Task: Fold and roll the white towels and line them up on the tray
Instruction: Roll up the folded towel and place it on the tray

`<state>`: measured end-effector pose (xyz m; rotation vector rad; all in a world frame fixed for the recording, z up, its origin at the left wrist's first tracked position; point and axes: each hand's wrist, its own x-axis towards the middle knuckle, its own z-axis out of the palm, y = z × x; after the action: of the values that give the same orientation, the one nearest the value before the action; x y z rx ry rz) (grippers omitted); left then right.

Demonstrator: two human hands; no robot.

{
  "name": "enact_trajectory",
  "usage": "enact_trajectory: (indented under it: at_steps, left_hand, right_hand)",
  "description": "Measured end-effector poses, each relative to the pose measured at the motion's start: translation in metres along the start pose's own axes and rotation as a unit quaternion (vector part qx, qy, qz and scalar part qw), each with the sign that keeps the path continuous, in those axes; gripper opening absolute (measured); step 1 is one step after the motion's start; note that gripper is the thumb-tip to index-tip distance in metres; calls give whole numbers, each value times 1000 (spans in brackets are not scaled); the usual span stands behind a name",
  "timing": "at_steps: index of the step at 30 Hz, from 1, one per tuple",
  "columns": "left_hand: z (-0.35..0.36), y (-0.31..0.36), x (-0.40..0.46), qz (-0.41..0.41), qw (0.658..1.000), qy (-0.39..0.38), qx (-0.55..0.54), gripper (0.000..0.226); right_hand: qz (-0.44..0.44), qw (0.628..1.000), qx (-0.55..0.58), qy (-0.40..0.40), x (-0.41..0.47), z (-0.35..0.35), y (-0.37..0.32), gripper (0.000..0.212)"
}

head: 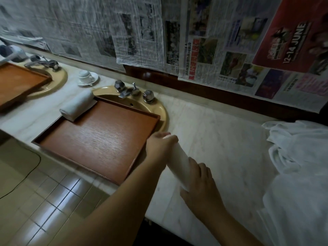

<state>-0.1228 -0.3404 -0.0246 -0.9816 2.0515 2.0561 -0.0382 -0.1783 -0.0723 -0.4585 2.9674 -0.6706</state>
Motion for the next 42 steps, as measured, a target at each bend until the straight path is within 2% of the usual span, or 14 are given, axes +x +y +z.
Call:
enact_trajectory:
  at_steps: [2, 6, 7, 10, 12, 16, 21, 25, 30, 32, 35, 38, 40, 42]
  left_hand:
    - [-16, 32, -6, 61, 998, -25, 22, 43]
    - [-45, 91, -16, 127, 987, -78, 60, 38]
    - [-50, 101, -16, 142, 984, -81, 71, 38]
    - [-69, 125, -6, 179, 977, -67, 92, 38]
    - [-87, 136, 5, 185, 975, -58, 106, 38]
    - [-138, 140, 46, 163, 981, -23, 106, 23]
    - [-194, 122, 103, 136, 979, 23, 153, 15]
    - [-245, 121, 159, 95, 981, 44, 163, 23]
    - [-303, 133, 221, 109, 982, 25, 151, 55]
    - [-332, 134, 244, 129, 968, 88, 194, 45]
    - [-373, 122, 277, 141, 914, 163, 344, 37]
    - [-398, 102, 299, 100, 883, 131, 439, 45]
    - [-407, 90, 310, 88, 886, 98, 445, 52]
    - [-411, 81, 318, 78, 895, 75, 434, 59]
  right_hand:
    - [52, 982, 174, -41, 13, -25, -18, 112]
    - [134, 881, 431, -138, 67, -72, -53, 138]
    - [127, 861, 465, -164, 81, -78, -59, 131]
    - [71, 823, 524, -207, 110, -81, -81, 74]
    - [46, 823, 526, -207, 119, -75, -101, 64]
    - [51, 854, 482, -189, 142, -39, -151, 67]
    - [67, 895, 391, -205, 169, 15, -212, 56]
    - [87, 898, 371, -217, 210, 52, -260, 56]
    - [158, 871, 402, -233, 272, 101, -298, 59]
    - [214, 831, 456, -234, 294, 123, -307, 63]
    - [271, 794, 503, -205, 325, 149, -321, 60]
    - [310, 783, 506, -186, 358, 170, -336, 70]
    - [334, 764, 522, -177, 376, 184, -342, 77]
    - [347, 754, 532, -168, 391, 190, -347, 68]
